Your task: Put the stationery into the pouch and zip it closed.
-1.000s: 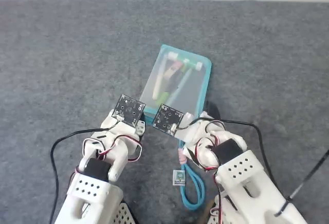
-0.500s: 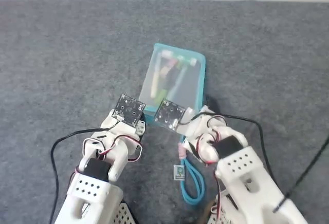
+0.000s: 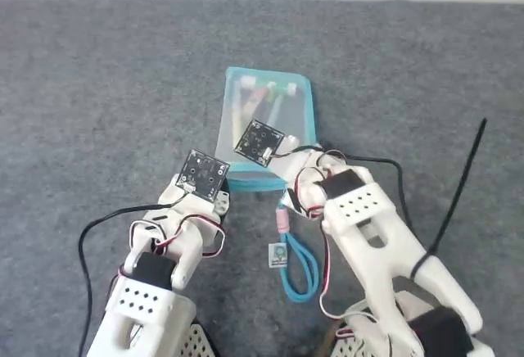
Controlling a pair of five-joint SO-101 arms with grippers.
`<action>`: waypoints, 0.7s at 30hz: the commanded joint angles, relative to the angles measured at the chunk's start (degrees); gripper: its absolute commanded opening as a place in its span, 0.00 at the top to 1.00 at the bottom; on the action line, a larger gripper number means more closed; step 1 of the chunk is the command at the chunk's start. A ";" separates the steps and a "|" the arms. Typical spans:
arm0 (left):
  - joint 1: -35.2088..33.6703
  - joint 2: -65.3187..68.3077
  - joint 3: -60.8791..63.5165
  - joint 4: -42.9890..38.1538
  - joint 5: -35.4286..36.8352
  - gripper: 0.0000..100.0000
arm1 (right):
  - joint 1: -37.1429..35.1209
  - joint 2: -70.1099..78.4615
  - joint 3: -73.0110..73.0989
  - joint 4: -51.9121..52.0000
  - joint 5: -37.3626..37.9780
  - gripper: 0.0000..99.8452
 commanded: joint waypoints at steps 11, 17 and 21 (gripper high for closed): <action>0.53 -0.97 -1.19 -1.23 -0.53 0.99 | 0.66 0.22 -5.89 -4.44 -4.31 1.00; -2.37 -1.05 -2.51 -1.23 -0.44 0.96 | 4.00 -0.22 -5.71 -2.33 -6.15 0.99; -3.60 -1.05 -2.59 -1.23 1.41 0.95 | 3.82 -0.31 -5.45 3.03 -5.54 0.94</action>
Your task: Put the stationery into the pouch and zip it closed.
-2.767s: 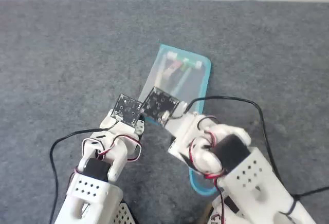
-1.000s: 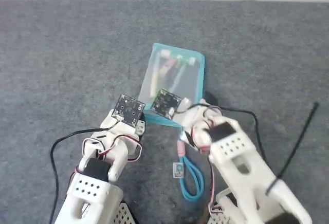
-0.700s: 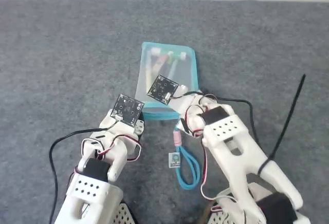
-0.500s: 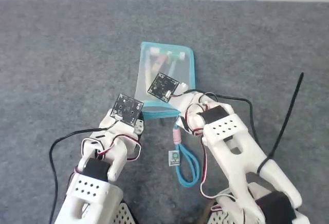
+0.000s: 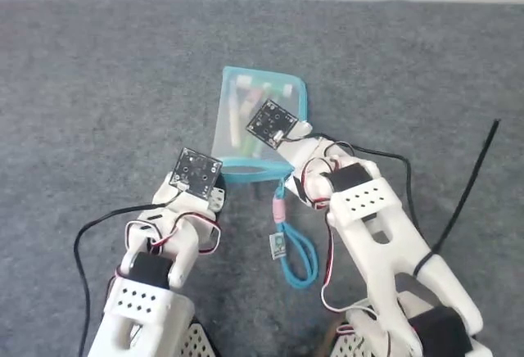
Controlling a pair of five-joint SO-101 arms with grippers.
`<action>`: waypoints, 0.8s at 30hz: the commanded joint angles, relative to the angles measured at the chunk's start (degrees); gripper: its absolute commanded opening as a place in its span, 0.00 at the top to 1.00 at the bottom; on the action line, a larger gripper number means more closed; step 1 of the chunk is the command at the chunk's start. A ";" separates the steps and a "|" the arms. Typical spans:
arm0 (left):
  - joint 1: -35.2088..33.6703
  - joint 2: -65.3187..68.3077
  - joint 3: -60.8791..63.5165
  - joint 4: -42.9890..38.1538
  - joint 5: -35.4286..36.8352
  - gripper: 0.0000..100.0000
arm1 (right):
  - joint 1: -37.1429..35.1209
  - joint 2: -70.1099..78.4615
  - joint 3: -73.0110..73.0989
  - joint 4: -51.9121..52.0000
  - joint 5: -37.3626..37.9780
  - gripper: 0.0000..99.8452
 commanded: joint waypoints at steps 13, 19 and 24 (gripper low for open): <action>-0.62 -0.62 -2.42 -1.14 1.49 0.95 | -7.96 -14.37 10.29 -7.25 0.88 0.79; -0.62 -0.35 -2.42 -1.14 1.49 0.95 | -9.01 -14.55 10.20 -10.51 0.97 0.79; -0.62 -0.35 -2.42 -1.14 1.49 0.95 | -7.43 -15.16 10.37 -9.54 4.66 0.80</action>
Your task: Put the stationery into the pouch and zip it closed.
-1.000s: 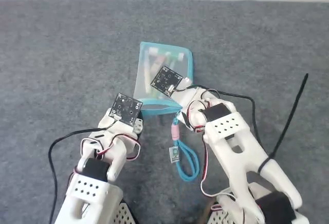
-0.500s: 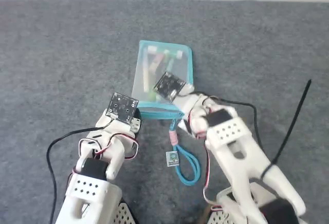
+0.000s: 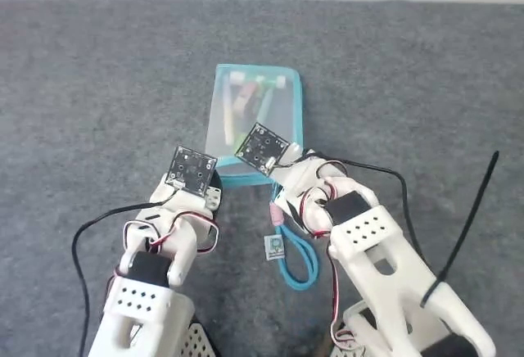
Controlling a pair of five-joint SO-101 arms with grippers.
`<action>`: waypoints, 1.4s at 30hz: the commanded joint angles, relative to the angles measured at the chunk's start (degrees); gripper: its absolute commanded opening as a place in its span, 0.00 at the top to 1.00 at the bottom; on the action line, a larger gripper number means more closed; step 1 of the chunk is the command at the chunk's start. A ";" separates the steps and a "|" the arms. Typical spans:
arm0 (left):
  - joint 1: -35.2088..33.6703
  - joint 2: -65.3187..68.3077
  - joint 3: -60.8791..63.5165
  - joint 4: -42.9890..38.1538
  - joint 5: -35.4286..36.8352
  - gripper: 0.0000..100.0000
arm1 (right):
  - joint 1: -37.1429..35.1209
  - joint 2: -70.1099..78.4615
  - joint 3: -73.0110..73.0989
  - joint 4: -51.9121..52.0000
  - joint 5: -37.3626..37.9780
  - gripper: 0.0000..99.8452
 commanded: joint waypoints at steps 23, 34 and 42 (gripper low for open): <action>3.43 -0.97 -2.42 0.44 0.09 0.95 | 2.51 -10.86 2.90 13.05 20.31 0.74; 3.78 -0.97 -2.51 0.44 0.09 0.95 | 0.57 -10.15 4.48 7.60 20.84 0.74; 3.60 -0.70 -2.51 0.44 0.09 0.95 | -1.01 -7.43 4.22 7.25 21.10 0.74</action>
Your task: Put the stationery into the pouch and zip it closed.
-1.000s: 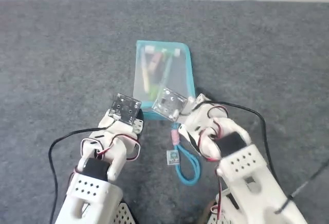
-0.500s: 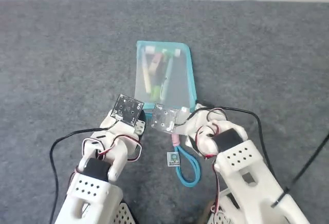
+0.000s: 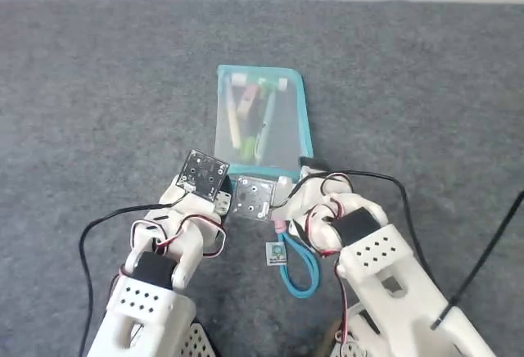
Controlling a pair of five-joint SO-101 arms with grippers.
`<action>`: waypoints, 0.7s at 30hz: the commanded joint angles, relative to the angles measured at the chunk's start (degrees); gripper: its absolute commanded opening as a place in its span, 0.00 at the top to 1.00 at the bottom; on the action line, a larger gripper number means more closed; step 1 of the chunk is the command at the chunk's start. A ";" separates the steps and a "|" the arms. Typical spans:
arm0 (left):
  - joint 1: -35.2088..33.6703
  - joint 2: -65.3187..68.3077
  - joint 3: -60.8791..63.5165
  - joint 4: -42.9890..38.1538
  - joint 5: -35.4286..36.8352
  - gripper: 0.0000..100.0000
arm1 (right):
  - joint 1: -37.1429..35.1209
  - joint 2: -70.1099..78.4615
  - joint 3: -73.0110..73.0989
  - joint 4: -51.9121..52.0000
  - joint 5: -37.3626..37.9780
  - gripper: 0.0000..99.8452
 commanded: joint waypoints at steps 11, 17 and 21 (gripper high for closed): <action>0.53 -0.70 -2.59 0.09 0.53 0.95 | 3.38 17.19 -10.11 -8.66 -5.27 0.74; 0.62 -0.70 -2.59 0.09 0.53 0.95 | 3.91 22.73 -12.92 -10.86 -6.15 0.74; 0.62 -0.70 -2.59 0.09 0.53 0.95 | 4.53 24.31 -13.27 -13.93 -9.23 0.74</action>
